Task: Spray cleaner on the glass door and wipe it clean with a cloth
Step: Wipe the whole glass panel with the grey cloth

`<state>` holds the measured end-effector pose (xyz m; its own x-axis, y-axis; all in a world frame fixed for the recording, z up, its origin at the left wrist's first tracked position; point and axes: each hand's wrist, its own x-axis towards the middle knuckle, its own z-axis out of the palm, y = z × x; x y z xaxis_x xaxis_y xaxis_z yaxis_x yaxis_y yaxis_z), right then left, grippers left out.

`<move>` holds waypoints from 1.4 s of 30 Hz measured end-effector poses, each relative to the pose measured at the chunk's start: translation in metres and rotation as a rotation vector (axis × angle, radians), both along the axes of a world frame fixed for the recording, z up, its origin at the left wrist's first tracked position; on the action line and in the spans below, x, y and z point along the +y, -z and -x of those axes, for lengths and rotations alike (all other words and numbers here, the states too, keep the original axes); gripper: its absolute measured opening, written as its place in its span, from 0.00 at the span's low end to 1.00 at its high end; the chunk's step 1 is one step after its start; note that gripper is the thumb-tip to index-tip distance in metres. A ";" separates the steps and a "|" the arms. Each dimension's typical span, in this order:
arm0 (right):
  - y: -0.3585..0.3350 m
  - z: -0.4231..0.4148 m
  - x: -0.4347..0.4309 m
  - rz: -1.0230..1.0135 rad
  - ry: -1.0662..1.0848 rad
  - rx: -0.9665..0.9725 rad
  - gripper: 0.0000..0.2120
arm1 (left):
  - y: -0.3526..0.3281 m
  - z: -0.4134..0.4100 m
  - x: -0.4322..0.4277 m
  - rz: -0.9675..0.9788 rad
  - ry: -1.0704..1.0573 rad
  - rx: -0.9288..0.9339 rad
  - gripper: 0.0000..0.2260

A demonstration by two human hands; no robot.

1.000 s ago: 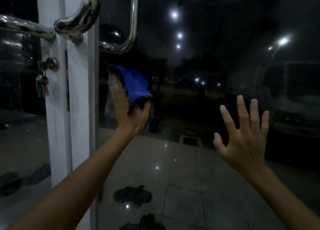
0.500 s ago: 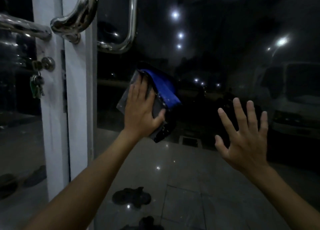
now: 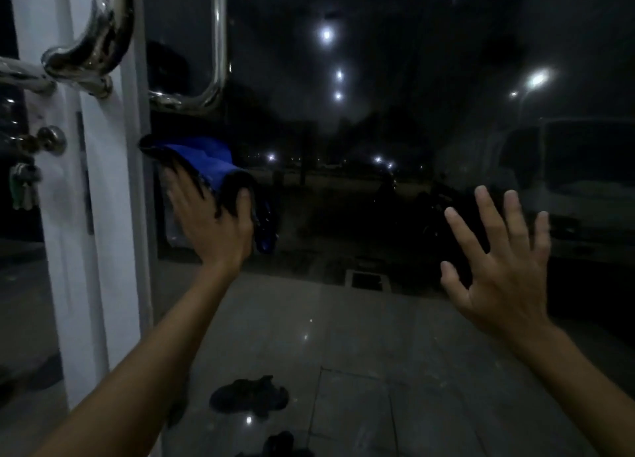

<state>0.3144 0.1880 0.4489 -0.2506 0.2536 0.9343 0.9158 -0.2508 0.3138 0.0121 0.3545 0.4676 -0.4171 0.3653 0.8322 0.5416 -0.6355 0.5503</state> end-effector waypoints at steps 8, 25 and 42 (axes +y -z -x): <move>0.018 -0.036 -0.035 -0.023 0.084 0.118 0.32 | 0.045 -0.092 -0.047 -0.284 -0.090 0.558 0.36; 0.075 -0.121 -0.119 0.111 0.284 0.248 0.31 | 0.050 -0.172 -0.082 -0.615 0.005 1.089 0.34; 0.117 -0.121 -0.118 0.126 0.163 0.353 0.31 | 0.163 -0.256 -0.124 -0.717 0.085 1.411 0.33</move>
<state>0.4353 0.0702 0.3321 0.1328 0.3816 0.9148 0.9241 -0.3813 0.0249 0.2685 0.2305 0.3046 0.8085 -0.2765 0.5195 0.2874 -0.5848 -0.7586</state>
